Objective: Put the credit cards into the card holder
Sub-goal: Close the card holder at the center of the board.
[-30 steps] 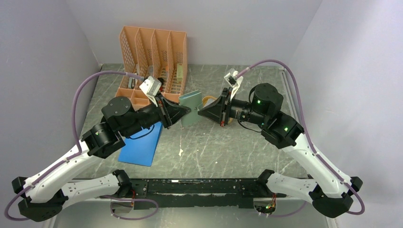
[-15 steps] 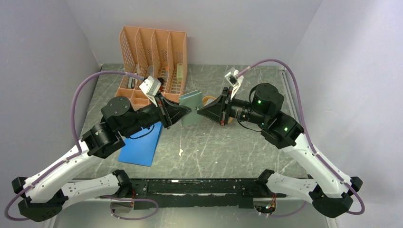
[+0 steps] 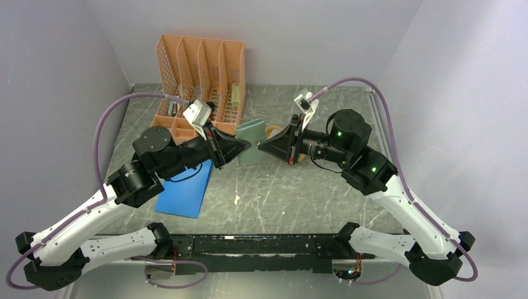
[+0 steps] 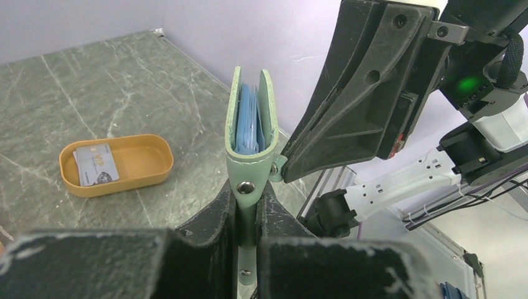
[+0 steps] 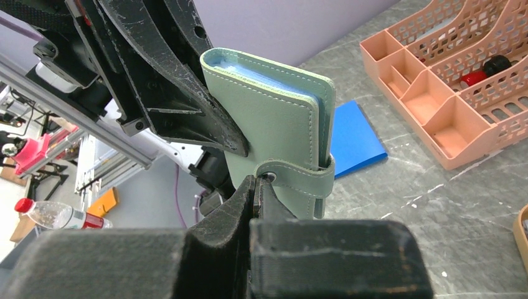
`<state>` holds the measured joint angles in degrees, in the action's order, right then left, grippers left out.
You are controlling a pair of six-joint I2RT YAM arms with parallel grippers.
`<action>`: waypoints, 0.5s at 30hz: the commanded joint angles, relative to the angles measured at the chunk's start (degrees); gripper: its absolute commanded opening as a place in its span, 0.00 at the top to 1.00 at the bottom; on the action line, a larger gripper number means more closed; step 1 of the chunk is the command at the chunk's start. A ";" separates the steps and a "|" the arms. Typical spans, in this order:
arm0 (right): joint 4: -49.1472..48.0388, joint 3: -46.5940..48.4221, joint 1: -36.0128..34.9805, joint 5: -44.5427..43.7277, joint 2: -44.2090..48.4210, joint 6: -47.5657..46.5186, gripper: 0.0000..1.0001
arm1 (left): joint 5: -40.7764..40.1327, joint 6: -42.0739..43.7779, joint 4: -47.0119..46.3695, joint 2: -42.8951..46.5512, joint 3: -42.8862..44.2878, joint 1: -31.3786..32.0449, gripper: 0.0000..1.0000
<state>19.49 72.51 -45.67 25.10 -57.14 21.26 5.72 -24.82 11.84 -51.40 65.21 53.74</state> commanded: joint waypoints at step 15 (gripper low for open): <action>-6.62 -3.43 -0.12 -1.74 0.43 4.25 1.00 | 6.18 -0.55 -3.85 0.00 1.02 0.17 0.95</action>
<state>16.43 70.02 -45.67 23.99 -56.64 24.25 6.26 -24.80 11.88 -51.59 65.21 53.30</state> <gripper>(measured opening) 0.008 0.112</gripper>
